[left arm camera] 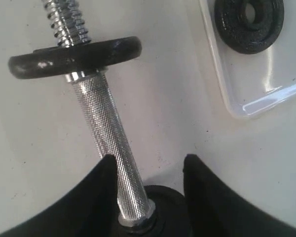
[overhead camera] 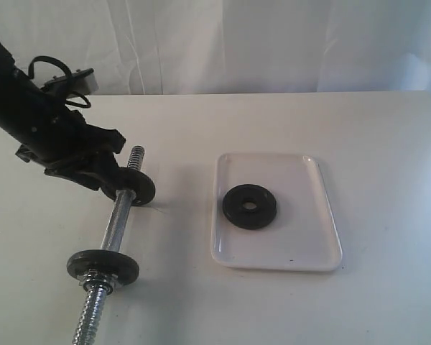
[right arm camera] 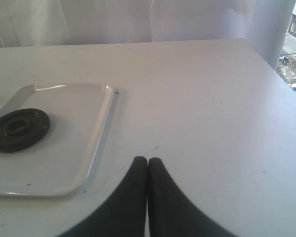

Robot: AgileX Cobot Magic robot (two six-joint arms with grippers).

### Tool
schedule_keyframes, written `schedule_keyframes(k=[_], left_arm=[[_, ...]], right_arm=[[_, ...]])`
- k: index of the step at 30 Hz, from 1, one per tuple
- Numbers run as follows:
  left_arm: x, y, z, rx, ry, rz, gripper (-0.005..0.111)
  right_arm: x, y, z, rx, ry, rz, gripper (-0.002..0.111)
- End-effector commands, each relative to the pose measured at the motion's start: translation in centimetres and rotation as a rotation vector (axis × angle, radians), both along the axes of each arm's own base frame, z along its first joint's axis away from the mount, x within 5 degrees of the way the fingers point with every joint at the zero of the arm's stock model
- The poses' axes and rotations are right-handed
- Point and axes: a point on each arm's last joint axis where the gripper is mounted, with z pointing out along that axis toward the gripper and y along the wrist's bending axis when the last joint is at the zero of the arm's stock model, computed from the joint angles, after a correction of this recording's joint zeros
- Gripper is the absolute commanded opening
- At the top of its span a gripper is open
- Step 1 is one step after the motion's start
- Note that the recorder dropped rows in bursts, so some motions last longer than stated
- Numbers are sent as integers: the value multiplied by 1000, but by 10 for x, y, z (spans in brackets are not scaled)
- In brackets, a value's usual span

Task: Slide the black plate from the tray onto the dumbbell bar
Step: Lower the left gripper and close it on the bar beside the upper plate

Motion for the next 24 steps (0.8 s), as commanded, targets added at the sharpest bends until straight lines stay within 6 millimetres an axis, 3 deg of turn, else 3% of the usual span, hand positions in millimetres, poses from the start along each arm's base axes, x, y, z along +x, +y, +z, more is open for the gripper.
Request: schedule_keyframes(k=[1, 15, 24], left_arm=[[1, -7, 0, -4, -11, -25, 57], [8, -2, -5, 45, -34, 40, 62], [16, -4, -31, 83, 42, 31, 63]], right_arm=[[0, 0, 0, 1, -9, 4, 0], [0, 0, 0, 1, -9, 4, 0], [0, 0, 0, 1, -9, 4, 0]])
